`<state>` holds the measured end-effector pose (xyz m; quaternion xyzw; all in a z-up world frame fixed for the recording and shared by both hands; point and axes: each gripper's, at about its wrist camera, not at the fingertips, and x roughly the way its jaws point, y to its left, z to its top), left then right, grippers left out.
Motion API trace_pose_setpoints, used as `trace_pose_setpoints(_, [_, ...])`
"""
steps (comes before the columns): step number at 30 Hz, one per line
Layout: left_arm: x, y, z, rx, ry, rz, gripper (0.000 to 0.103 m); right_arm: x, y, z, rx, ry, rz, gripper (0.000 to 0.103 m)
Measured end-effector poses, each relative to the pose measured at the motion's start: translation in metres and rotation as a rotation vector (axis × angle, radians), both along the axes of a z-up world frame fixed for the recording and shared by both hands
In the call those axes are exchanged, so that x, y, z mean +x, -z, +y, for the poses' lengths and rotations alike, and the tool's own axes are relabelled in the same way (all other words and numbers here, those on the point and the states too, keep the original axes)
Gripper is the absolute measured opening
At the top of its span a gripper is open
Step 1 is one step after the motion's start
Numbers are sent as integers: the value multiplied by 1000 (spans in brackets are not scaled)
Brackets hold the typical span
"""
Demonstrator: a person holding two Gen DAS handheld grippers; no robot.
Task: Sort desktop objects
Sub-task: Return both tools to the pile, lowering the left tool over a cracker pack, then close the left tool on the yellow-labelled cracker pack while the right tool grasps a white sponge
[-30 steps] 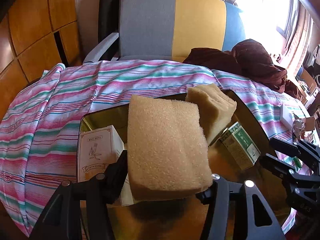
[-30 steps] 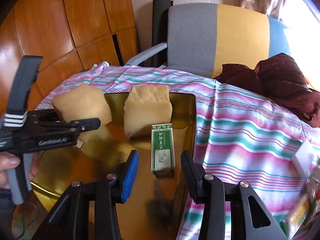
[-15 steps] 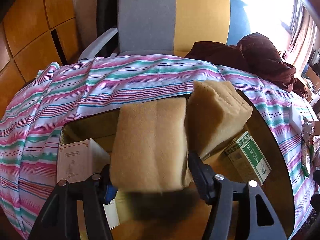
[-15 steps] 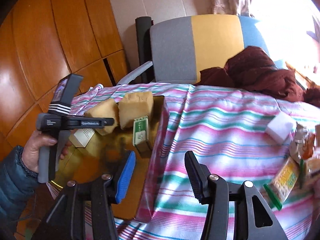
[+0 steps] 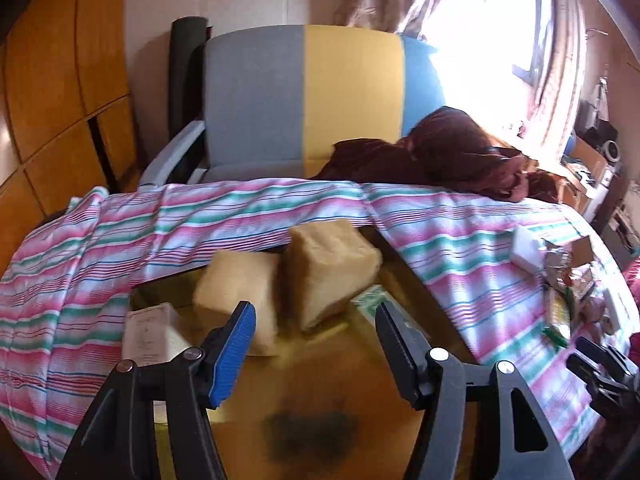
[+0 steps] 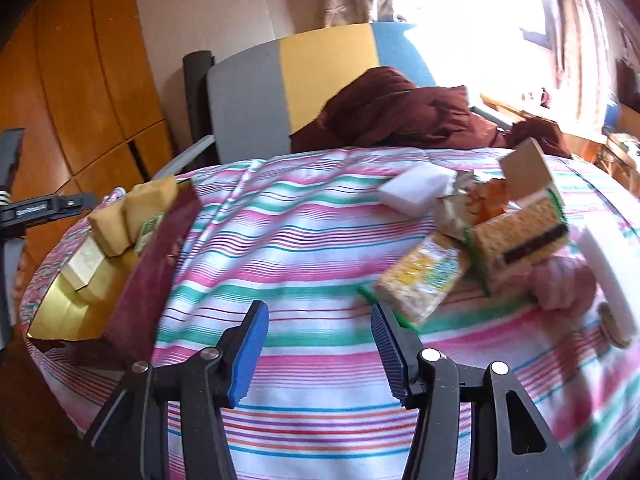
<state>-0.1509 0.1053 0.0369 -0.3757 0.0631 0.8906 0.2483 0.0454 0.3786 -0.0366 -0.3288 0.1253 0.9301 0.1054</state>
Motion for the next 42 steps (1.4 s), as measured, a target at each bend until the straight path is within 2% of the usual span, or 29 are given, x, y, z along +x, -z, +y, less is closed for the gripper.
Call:
trace_pose_setpoints(5, [43,5,74,38,209,-53,64,36,12,47,-25,138,-5,56])
trace_pose_setpoints(9, [64,24,136,26,325,-105,64,50,22,69,-24,200,-5,56])
trace_pose_setpoints(15, [91,53,214,-52,435,-139,64,61,36,78,-5,215,22,59])
trace_pose_setpoints(18, [98,65,239,-102,473,-127,64,66,40,76,5,197,57,60])
trace_pose_setpoints(23, [103,81,270,-167,540,-110,64,73,43,85,-69,173,131,67])
trace_pose_setpoints(30, [98,93,292,-166,592,-128,64,77,46,90,-124,145,194,71])
trace_pose_setpoints(42, [90,108,312,-190,588,-120,64,77,48,90,-148,116,228,75])
